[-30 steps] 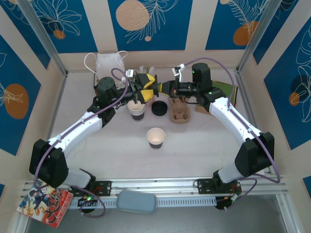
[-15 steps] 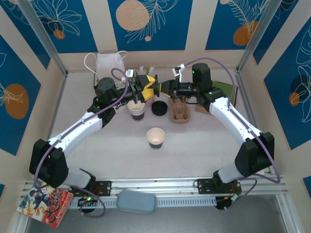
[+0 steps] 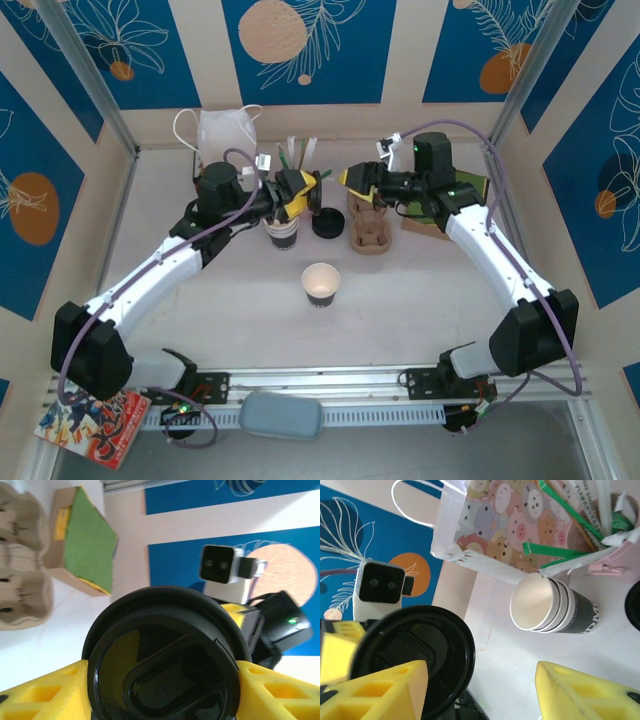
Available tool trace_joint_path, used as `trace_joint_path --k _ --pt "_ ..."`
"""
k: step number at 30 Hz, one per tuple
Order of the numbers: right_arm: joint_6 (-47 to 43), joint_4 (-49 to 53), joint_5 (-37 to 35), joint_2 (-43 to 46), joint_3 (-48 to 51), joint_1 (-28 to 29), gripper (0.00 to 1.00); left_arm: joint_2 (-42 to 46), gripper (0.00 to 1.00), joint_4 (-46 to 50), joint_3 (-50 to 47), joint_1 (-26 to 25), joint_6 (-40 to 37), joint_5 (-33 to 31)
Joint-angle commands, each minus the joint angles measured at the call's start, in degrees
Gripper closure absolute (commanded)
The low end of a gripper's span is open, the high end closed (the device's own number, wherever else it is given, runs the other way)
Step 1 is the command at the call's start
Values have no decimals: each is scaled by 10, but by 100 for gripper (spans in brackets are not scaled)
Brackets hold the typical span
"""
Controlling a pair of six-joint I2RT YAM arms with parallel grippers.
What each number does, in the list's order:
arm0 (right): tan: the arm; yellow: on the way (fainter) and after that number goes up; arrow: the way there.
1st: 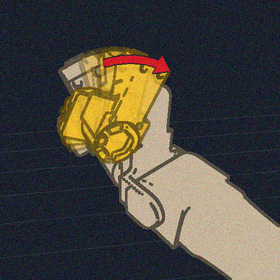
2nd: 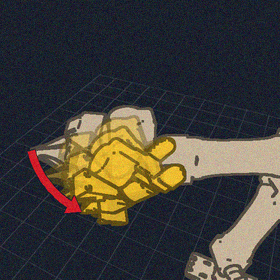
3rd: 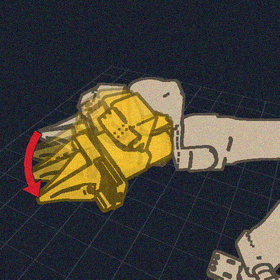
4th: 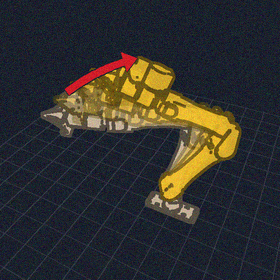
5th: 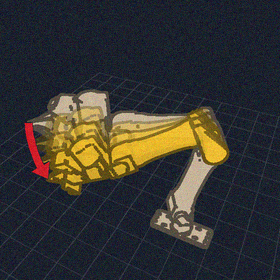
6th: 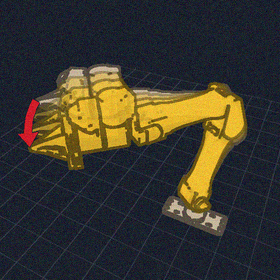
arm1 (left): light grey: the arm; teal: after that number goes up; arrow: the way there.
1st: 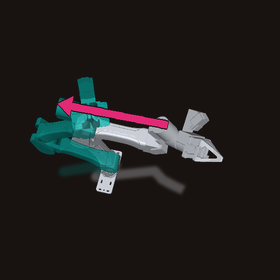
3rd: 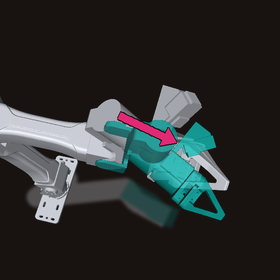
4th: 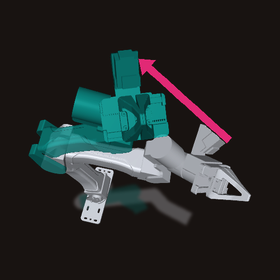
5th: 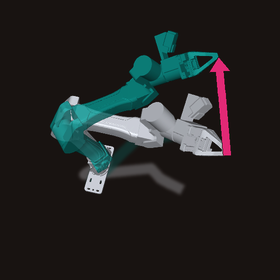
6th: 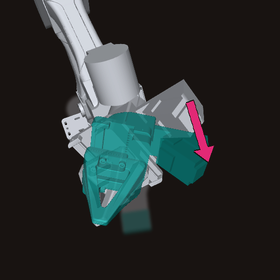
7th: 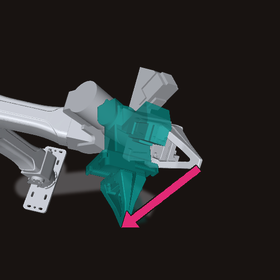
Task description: Pack the takeout coffee
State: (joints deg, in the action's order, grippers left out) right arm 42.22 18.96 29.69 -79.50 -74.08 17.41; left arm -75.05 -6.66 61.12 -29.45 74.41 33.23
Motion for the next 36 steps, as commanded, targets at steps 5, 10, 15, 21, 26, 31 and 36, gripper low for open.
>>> trace_joint_path --k 5,10,15,21,26,31,36 --pt "-60 68 -34 44 26 -12 23 32 38 268 51 -45 -190 -122" --pt "-85 100 -47 61 35 -11 3 32 38 394 91 -91 -265 -211" --pt "-95 120 -58 81 61 -9 1 21 39 455 106 -141 -292 -274" --pt "-106 135 -70 126 107 6 1 -11 41 533 136 -202 -326 -345" --pt "-114 155 -75 167 141 7 1 -38 40 566 146 -242 -339 -389" --pt "-112 171 -97 203 162 7 1 -78 39 586 166 -270 -348 -418" --pt "-112 185 -114 230 173 5 1 -124 38 596 197 -293 -371 -437"
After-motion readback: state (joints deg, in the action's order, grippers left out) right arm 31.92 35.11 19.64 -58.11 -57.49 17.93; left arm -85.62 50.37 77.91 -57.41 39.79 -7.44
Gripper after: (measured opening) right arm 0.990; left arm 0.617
